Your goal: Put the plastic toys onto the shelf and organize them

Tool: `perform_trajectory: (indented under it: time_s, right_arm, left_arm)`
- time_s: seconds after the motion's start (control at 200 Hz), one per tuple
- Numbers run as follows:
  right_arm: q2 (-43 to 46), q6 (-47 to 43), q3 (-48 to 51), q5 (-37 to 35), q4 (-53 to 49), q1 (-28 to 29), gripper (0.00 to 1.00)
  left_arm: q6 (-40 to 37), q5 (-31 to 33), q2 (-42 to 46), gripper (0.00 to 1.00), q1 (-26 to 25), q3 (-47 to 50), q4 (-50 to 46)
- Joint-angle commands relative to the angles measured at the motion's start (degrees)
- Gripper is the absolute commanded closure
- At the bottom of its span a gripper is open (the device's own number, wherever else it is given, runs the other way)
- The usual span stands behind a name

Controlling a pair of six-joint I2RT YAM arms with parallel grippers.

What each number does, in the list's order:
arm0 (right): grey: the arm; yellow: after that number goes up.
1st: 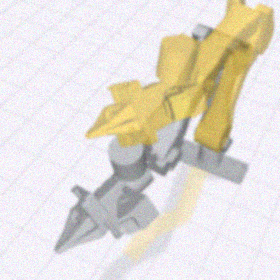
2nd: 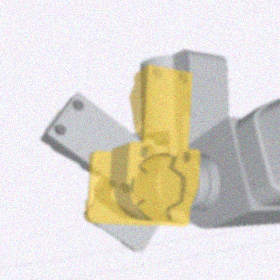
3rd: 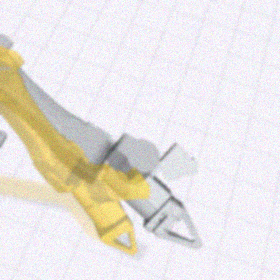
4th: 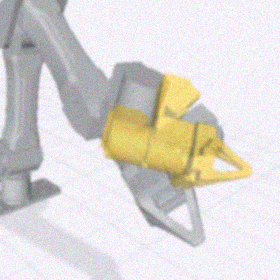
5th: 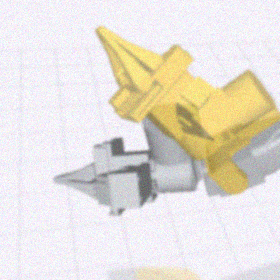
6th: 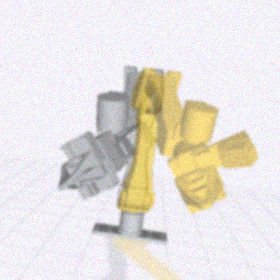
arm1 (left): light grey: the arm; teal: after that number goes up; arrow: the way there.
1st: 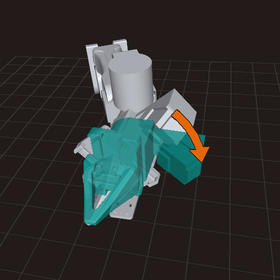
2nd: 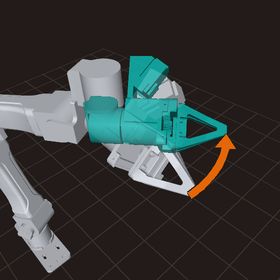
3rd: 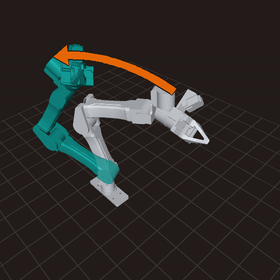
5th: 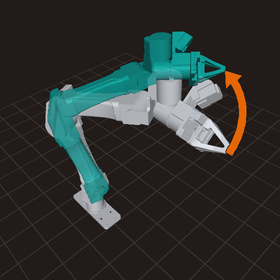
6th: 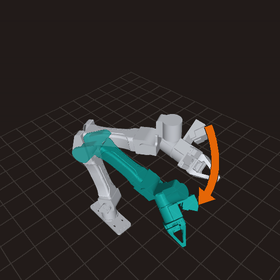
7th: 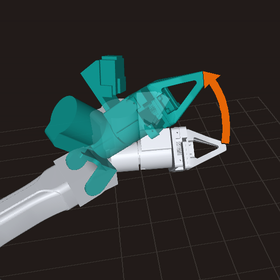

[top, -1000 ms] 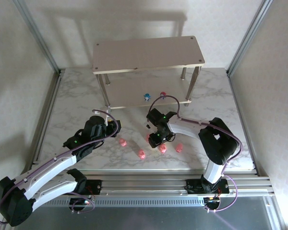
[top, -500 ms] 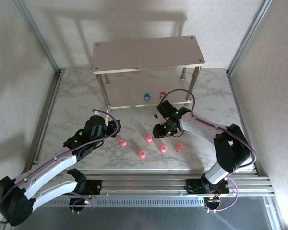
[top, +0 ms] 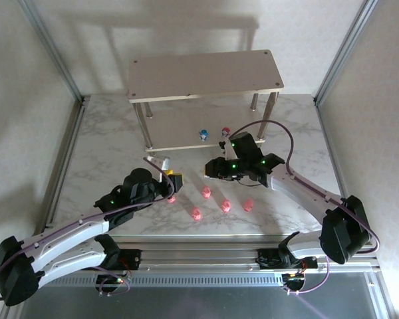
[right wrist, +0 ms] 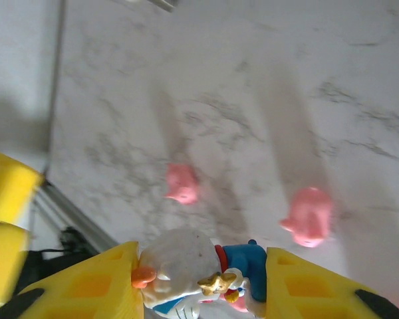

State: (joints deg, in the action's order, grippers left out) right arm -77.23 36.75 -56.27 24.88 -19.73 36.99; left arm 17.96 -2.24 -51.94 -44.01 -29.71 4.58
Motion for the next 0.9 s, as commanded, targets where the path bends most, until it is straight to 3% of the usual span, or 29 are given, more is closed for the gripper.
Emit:
perform_trajectory:
  time_s: [0.0, 0.185, 0.531, 0.891]
  right_arm:
    - [1.8, 5.8, -0.9, 5.2, 5.2, -0.4, 0.62]
    - [1.9, 7.9, -2.4, 8.5, 6.4, -0.3, 0.62]
    - [2.1, 11.2, -2.0, 10.9, 10.1, 1.6, 0.62]
    - [0.7, 11.0, -1.1, 12.2, 11.0, 4.6, 0.62]
  left_arm:
    - [-4.1, -1.0, 0.4, 0.56, -2.8, 0.9, 5.6]
    - [-7.9, 4.1, -1.5, 0.54, -8.6, 0.4, 6.9]
    - [-11.3, 8.8, -5.7, 0.54, -13.5, -1.3, 10.2]
    - [-13.5, 14.0, -3.7, 0.57, -14.3, 0.5, 14.4]
